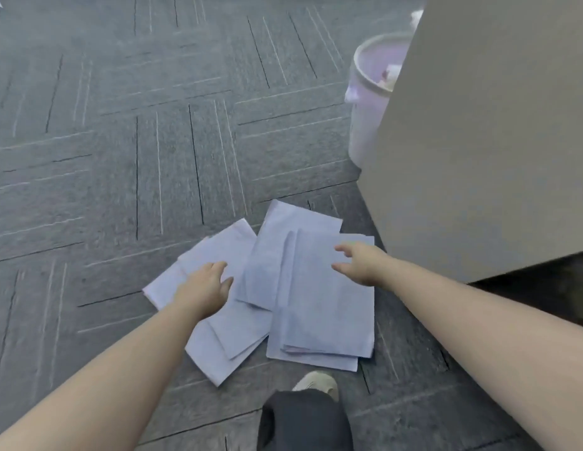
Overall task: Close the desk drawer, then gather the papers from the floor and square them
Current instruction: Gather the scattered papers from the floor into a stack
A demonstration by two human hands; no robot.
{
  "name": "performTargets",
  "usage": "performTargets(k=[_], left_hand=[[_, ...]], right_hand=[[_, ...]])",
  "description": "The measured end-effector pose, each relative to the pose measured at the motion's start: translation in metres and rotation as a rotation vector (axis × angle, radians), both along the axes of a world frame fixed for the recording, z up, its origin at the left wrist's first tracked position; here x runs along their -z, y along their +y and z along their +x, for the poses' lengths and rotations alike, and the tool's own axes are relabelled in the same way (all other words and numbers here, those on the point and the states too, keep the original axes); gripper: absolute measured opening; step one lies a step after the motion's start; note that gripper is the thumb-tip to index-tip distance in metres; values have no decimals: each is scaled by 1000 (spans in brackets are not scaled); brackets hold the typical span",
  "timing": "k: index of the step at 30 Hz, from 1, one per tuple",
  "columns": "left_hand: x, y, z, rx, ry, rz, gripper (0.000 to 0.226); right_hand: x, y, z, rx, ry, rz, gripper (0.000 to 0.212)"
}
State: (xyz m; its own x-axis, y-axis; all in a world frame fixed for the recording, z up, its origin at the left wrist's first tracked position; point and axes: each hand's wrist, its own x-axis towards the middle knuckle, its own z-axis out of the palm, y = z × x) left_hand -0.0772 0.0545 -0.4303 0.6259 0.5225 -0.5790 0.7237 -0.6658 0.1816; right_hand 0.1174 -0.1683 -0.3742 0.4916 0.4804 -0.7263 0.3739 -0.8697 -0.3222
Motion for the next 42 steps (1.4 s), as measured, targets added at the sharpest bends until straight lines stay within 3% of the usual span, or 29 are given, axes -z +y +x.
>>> performTargets(k=[8,12,17,21,24,29,33,36,42], left_hand=[[106,-12,-48,-230,79,-32,64],[123,-4,-56,-541,71,55,74],[147,-4,-61,-833,126,-32,82],[157,-1,-68,-1136,29,-95,93],[159,7,-75,-1249,-37,-37,98],[157,14,-74,-1267,-218,-58,71],[155,16,-68,-1115,-326,-122,48],[150,21,-59,-1043,-377,-157,43],[144,41,-38,-1058,-434,-282,34]], right_hand=[[139,-22,-19,404,49,-77,69],[164,-33,-23,632,-34,-102,77],[188,-39,-35,806,-77,-129,84],[198,-35,-34,916,-147,-145,82],[204,-31,-31,1042,-145,-119,83],[209,-23,-35,1181,-48,41,71],[212,-14,-36,1120,42,113,29],[213,-8,-31,1150,-57,201,5],[207,2,-16,1196,-196,339,9]])
